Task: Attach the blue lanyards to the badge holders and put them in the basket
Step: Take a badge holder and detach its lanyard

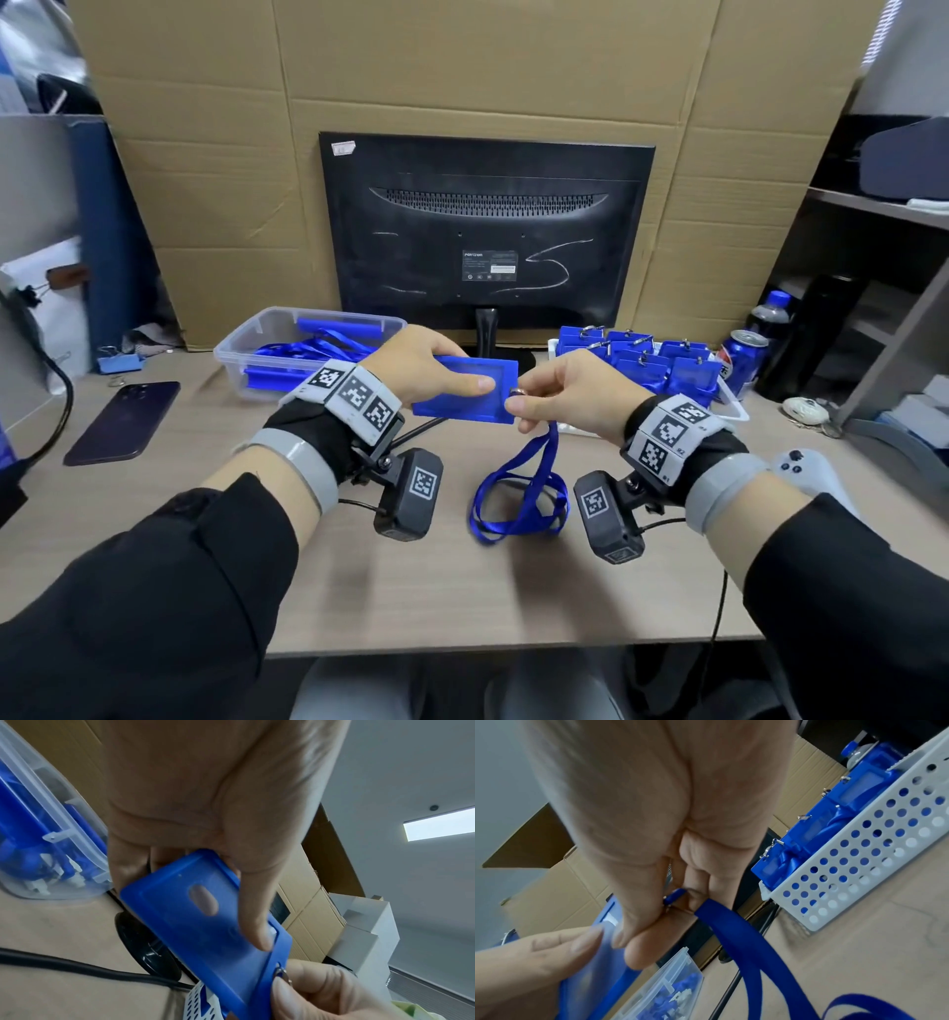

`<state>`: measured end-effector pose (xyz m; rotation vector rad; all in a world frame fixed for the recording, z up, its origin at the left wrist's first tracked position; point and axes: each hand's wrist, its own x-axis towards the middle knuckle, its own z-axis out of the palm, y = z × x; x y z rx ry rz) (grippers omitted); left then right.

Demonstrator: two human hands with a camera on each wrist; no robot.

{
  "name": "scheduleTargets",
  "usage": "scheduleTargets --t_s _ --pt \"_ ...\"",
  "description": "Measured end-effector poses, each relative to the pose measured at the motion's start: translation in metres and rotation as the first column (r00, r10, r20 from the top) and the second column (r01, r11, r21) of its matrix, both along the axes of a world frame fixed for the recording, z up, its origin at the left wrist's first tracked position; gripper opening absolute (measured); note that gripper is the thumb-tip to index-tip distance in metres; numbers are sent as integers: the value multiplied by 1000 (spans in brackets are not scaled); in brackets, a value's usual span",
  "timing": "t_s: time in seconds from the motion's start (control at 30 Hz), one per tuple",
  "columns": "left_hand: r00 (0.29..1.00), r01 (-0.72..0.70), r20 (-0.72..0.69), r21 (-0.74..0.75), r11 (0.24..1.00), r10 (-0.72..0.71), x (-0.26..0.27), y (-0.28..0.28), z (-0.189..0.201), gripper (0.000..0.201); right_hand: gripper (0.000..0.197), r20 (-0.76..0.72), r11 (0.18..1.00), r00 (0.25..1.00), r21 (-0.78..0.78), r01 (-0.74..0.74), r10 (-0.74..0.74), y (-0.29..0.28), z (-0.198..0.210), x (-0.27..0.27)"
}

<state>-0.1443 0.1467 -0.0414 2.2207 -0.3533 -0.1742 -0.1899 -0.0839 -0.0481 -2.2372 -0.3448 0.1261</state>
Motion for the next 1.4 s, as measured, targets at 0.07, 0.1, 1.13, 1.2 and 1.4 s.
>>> scheduleTargets --t_s 0.07,0.1,1.13,1.2,1.4 --pt "999 -39 34 19 999 38 -1 -3 3 21 17 -12 996 999 81 38 -37 -2 -4 0" --pt "998 -51 32 17 999 50 0 -3 4 20 14 -24 992 999 116 51 -48 -3 -6 0" --pt "994 -87 -71 -67 994 82 -1 -25 -8 28 17 -31 957 957 -36 288 -289 9 -5 5" --pt "983 -66 -180 -146 987 39 0 -21 -11 28 21 -63 944 951 113 309 -303 4 -4 4" --pt "905 -7 -375 -488 873 -202 -12 -25 -17 44 40 -172 810 957 509 290 -234 1 1 5"
